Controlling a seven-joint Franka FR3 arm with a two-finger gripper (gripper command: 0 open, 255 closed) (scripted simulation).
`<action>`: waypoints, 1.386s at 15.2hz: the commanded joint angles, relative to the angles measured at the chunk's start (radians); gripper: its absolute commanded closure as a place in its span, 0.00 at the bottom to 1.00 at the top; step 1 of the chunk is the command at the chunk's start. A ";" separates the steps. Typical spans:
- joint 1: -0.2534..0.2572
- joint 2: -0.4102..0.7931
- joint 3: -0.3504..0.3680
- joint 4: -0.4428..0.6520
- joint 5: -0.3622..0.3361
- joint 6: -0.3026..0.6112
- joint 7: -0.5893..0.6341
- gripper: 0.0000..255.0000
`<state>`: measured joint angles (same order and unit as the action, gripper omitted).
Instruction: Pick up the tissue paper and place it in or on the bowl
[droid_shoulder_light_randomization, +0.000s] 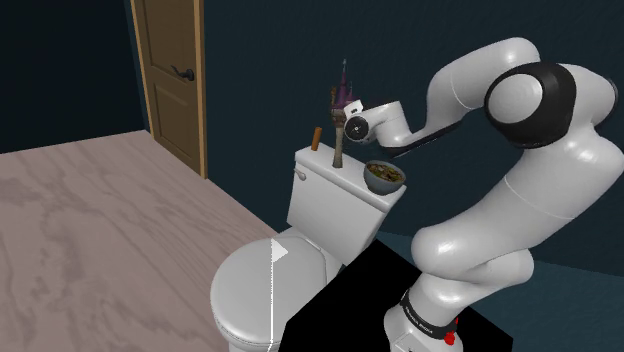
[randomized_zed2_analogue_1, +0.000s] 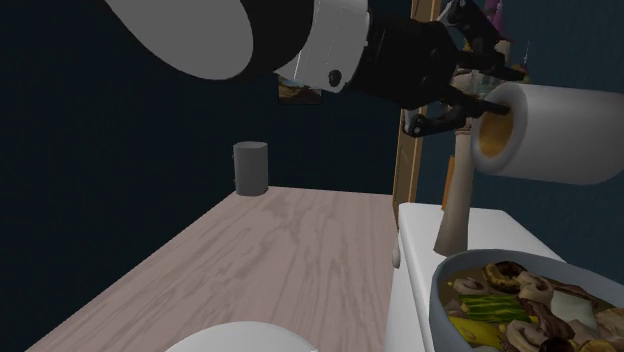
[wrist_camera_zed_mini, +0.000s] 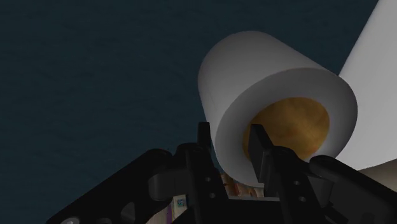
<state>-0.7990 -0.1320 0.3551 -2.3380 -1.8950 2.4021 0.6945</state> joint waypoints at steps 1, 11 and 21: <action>-0.002 -0.012 -0.003 0.008 0.017 0.012 -0.024 1.00; -0.029 -0.457 -0.134 -0.309 0.042 0.235 -0.102 1.00; -0.020 -0.487 -0.152 -0.403 -0.078 0.218 0.025 1.00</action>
<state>-0.8213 -0.6291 0.2015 -2.7365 -1.9521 2.6312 0.6926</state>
